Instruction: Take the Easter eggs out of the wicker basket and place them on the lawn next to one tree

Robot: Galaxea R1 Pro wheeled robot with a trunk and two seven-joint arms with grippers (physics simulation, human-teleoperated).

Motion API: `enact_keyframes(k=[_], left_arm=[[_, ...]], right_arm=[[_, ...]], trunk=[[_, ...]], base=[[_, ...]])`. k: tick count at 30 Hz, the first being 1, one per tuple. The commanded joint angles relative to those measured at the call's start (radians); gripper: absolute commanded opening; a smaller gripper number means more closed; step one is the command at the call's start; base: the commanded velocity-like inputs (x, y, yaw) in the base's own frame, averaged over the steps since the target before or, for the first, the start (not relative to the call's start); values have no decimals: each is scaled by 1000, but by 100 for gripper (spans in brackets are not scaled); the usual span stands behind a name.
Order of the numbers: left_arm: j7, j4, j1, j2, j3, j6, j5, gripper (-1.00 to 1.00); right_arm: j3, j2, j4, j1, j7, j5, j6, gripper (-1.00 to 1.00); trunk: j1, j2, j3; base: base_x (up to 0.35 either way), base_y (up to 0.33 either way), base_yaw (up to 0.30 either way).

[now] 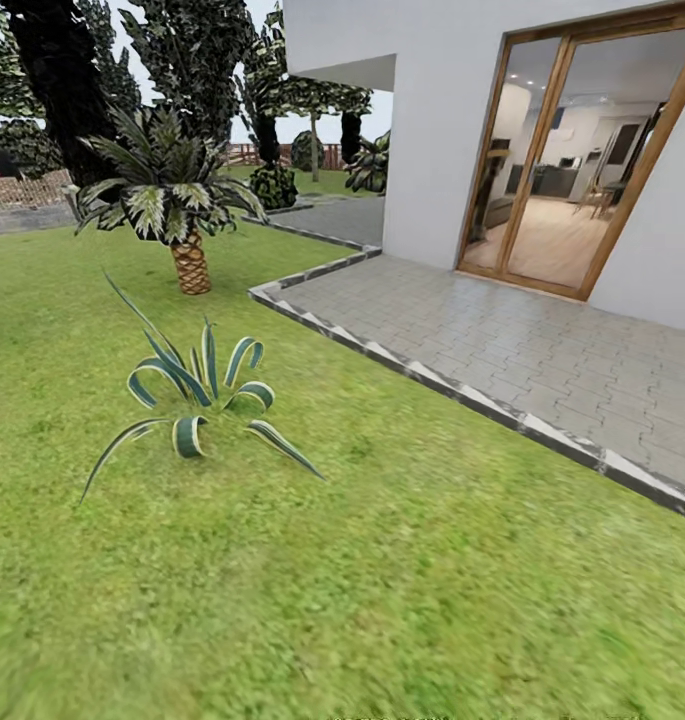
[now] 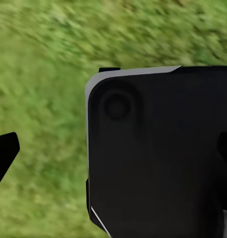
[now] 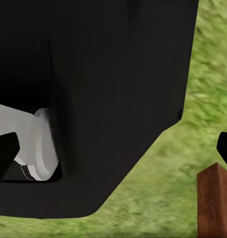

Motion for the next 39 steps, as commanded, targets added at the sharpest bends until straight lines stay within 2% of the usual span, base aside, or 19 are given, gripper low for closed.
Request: enact_keyframes(k=[1, 30, 39], left_arm=[[1, 1, 0, 0, -1, -3, -1, 100], [1, 1, 0, 0, 0, -3, -1, 100], [1, 1, 0, 0, 0, -3, -1, 100]], right_arm=[[-1, 0, -1, 0, 0, 0, -2, 100], [-1, 1, -1, 0, 1, 0, -2, 100], [-1, 1, -1, 0, 1, 0, -2, 100]], trunk=[[0, -1, -2], [0, -1, -38], [0, -1, -49]], base=[[0, 0, -208], [0, 0, -206], [21, 168, -205]])
